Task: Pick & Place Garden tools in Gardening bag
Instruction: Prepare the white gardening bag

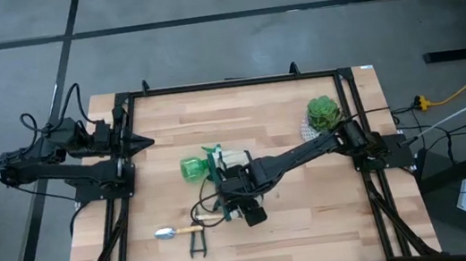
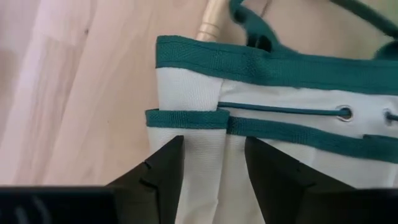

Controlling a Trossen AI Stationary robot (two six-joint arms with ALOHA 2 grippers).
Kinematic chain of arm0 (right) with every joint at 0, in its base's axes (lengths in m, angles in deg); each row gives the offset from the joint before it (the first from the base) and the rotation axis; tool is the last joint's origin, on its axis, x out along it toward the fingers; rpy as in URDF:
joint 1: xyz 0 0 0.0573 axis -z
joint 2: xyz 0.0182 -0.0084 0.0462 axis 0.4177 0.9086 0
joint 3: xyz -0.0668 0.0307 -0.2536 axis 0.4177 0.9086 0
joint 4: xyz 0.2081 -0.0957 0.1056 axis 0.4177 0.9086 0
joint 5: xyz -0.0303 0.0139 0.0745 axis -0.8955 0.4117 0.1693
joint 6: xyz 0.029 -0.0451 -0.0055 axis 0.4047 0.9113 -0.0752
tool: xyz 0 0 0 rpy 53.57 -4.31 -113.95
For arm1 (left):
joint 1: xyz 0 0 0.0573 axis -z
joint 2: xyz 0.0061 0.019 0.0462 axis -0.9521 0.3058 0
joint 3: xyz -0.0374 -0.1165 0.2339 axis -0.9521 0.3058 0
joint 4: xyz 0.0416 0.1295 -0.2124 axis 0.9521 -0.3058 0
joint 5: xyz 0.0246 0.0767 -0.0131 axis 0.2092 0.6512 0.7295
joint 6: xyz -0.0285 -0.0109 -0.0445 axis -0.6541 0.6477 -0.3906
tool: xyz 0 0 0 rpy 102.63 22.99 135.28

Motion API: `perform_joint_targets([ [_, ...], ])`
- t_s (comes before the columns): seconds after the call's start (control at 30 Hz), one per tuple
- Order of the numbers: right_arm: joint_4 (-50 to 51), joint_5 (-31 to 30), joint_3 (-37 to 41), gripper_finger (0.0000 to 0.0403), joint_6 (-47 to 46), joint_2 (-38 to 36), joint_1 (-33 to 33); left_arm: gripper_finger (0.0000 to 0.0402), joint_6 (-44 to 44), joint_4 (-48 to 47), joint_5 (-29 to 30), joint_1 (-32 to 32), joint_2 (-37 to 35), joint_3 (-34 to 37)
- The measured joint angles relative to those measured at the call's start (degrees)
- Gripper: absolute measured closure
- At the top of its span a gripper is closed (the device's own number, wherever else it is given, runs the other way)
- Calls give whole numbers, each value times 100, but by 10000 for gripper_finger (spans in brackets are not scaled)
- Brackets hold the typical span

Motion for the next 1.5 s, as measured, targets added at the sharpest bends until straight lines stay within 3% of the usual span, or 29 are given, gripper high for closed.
perform_joint_targets([
  [0.3, -611, -208, 633, 172, 51, 224, 93, 395, 2, 0, 0, 0, 0, 0],
  [0.43, -930, -322, 950, 170, 219, 219, 151, 395, 1, 0, 0, 0, 0, 0],
  [0.6, -1123, -531, 1143, 215, 210, 199, 144, 395, 0, 0, 0, 0, -2, 0],
  [0.9, -1206, -316, 1183, 384, 90, 208, 164, 395, 2, 0, 0, 0, -2, 0],
  [1.17, -1057, -197, 1229, 396, 90, -22, 257, 395, 2, 0, 0, 0, 0, 0],
  [1.5, -1149, 62, 1218, 399, 90, -860, 693, 395, 0, 0, 0, 0, -1, 0],
])
